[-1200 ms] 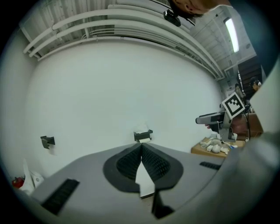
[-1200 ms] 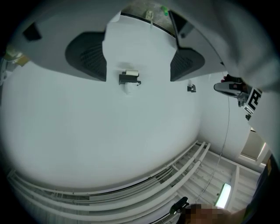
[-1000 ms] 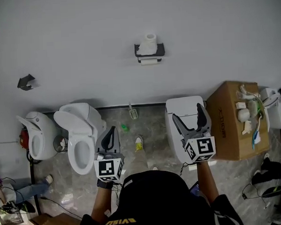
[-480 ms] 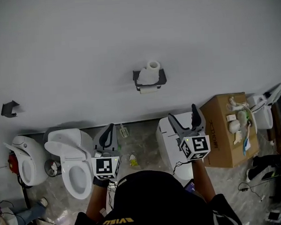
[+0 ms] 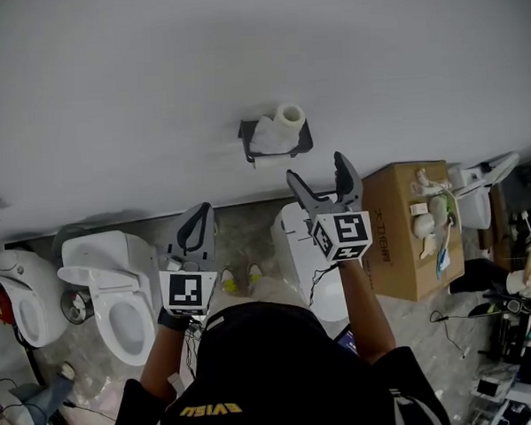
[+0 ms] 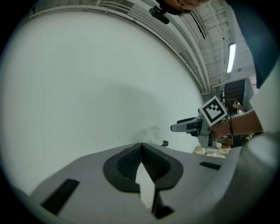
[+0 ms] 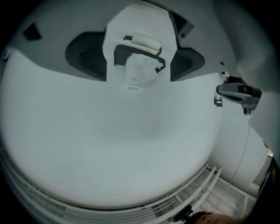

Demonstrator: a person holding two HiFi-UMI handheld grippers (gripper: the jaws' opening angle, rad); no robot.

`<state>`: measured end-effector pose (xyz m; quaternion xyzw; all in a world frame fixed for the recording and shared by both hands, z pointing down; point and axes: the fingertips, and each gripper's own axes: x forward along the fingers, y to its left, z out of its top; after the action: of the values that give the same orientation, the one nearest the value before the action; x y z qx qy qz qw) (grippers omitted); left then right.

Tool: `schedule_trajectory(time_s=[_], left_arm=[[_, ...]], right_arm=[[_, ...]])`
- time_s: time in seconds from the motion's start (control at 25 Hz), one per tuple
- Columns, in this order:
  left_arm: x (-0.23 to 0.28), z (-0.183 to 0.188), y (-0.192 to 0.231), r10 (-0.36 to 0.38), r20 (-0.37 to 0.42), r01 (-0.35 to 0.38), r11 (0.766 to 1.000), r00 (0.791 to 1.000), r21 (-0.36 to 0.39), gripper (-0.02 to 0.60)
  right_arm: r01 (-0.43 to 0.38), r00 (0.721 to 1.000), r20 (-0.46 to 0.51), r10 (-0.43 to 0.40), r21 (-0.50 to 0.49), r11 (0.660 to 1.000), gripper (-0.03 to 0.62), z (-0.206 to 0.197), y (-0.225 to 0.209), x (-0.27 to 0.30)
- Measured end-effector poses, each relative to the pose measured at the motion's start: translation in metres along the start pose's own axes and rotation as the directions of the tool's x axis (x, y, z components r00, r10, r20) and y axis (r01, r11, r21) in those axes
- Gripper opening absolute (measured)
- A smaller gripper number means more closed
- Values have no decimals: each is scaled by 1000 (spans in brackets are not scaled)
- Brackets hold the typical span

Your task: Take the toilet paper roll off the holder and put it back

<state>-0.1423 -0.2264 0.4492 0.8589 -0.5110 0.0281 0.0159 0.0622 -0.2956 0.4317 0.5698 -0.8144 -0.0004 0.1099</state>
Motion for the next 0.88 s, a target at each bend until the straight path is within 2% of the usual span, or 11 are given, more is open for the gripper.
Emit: schedule_trajectory(time_s=[0.2,0.36,0.48,0.64,0.76,0.88], left_arm=[[17,12,5,26,11,-26,999,1000,21,11],[27,5,9,47,-24,-47,999,999,13,11],[36,11,12,49,-4,-49,998,999,34,11],[44,9,17,63,-25,-63,997,998,34,11],[48,15,21,73,3,-73,997,997,35,11],[51,13,23,80,-7,-80,996,997,35,11]], right_arm=[[-20,1000,5,20,26,999,448,-5,-5,28],[-41,999,10,41,42,998,448,-6,-9,48],[-56,998,15,55,42,998,448,-5,-10,61],[-71,997,6,70,34,997,448,-8,-12,76],[-77,997,3,77,35,996,448,-8,-11,86],[-85,996,-2,85,40,996,448,-9,-11,94]])
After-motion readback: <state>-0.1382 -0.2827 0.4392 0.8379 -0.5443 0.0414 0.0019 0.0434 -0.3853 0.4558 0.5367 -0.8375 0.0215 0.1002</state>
